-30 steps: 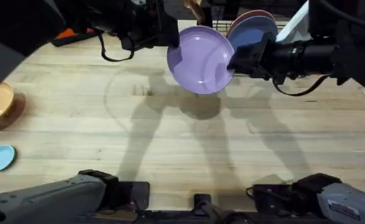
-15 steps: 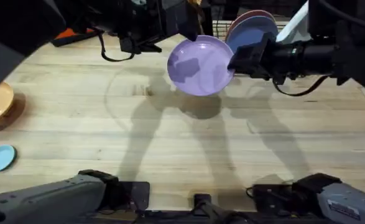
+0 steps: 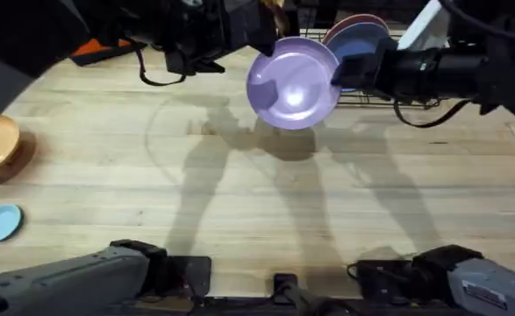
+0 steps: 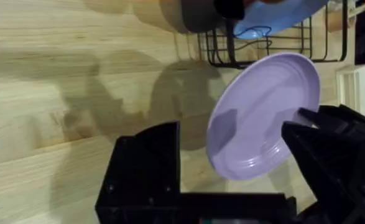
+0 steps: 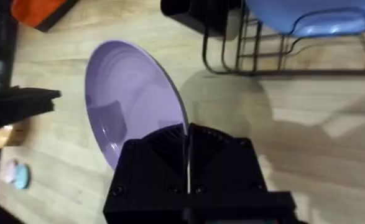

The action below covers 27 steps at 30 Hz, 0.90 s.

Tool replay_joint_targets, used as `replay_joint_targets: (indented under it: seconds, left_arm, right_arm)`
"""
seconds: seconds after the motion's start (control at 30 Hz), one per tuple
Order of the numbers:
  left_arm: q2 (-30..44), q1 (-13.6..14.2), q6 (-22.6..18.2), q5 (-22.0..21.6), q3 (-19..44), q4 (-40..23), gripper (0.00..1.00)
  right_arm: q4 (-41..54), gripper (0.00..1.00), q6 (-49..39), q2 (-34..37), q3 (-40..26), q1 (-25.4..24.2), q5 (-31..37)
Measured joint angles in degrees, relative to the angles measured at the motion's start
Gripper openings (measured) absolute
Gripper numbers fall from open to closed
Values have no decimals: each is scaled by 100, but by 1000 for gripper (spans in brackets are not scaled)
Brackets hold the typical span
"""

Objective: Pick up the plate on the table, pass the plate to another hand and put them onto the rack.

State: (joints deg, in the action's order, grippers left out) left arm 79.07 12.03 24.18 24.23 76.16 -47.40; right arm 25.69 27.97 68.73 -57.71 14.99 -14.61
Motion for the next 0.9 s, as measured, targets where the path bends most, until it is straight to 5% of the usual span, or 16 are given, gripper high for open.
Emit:
replay_joint_targets:
  seconds: [0.37,0.9]
  left_arm:
    - [-7,-146,2,0,4,4,993]
    - [-7,-146,2,0,9,4,993]
  right_arm:
    - [-1115,32,-2105,-526,0,-1304,25]
    - [-1756,32,-6972,-577,0,-1393,28]
